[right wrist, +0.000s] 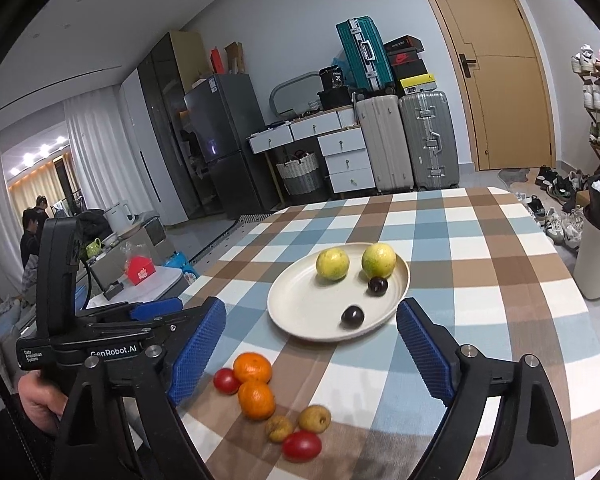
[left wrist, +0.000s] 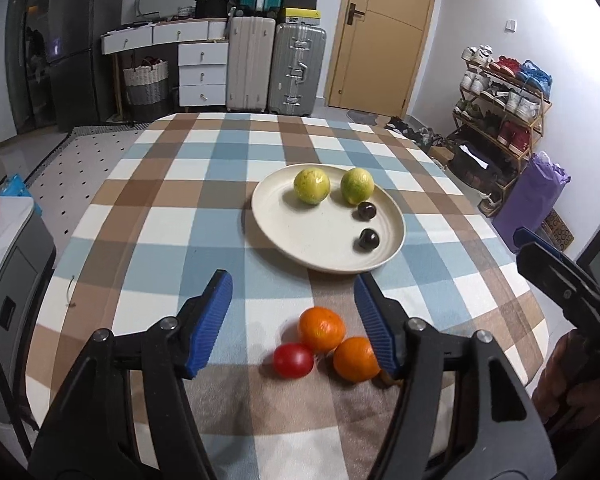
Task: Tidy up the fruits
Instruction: 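Withdraw both tools from the plate toward the remaining fruits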
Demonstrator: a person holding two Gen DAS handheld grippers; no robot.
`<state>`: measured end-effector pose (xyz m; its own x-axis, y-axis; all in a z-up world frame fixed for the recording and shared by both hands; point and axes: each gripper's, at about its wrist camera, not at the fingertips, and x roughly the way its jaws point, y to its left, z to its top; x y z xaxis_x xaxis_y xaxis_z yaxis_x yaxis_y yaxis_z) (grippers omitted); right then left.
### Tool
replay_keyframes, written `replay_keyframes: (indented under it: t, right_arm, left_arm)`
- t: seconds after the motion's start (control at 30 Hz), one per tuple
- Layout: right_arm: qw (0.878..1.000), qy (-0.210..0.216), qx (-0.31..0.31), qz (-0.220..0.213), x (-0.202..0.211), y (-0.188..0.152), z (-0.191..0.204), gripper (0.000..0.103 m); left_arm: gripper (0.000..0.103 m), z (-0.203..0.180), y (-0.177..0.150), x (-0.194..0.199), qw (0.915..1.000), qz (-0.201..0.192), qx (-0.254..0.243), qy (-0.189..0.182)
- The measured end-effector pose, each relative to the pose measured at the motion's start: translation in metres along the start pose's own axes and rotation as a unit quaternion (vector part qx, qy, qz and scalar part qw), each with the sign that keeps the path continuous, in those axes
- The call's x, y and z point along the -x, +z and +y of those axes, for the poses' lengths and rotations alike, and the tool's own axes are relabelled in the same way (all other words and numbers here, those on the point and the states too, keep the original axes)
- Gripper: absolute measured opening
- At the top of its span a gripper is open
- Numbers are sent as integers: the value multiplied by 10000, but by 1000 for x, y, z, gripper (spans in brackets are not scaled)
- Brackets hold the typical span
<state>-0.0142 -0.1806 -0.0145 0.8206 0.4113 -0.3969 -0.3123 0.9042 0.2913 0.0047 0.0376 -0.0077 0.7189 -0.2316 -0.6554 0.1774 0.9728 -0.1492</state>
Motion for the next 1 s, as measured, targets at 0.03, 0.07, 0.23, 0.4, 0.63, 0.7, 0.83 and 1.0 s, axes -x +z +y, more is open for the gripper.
replay_keyframes:
  t: [0.03, 0.07, 0.23, 0.4, 0.63, 0.7, 0.83, 1.0]
  right_arm:
    - [10000, -3, 7, 16, 1, -2, 0, 89]
    - [10000, -5, 26, 34, 3, -6, 1, 90]
    - [10000, 47, 55, 67, 9, -19, 3, 93]
    - [9997, 29, 3, 237, 9, -35, 2, 93]
    - [9987, 11, 40, 500, 5, -57, 3, 93]
    - [9982, 12, 14, 593, 2, -63, 2, 93]
    - [9966, -17, -25, 828, -5, -76, 0, 93]
    - [9949, -82, 48, 1000, -11, -85, 1, 93]
  left_arm:
    - [72, 0, -3, 1, 10000, -15, 2, 36]
    - [75, 0, -6, 3, 10000, -45, 10, 80]
    - [80, 0, -21, 7, 9999, -48, 57, 107]
    - [83, -2, -36, 7, 9998, -41, 47, 193]
    - [87, -1, -52, 4, 9999, -29, 128, 16]
    - [87, 2, -56, 1, 9998, 9, 193, 13]
    - [96, 3, -64, -1, 9999, -14, 115, -36]
    - [100, 4, -71, -1, 9999, -24, 90, -83]
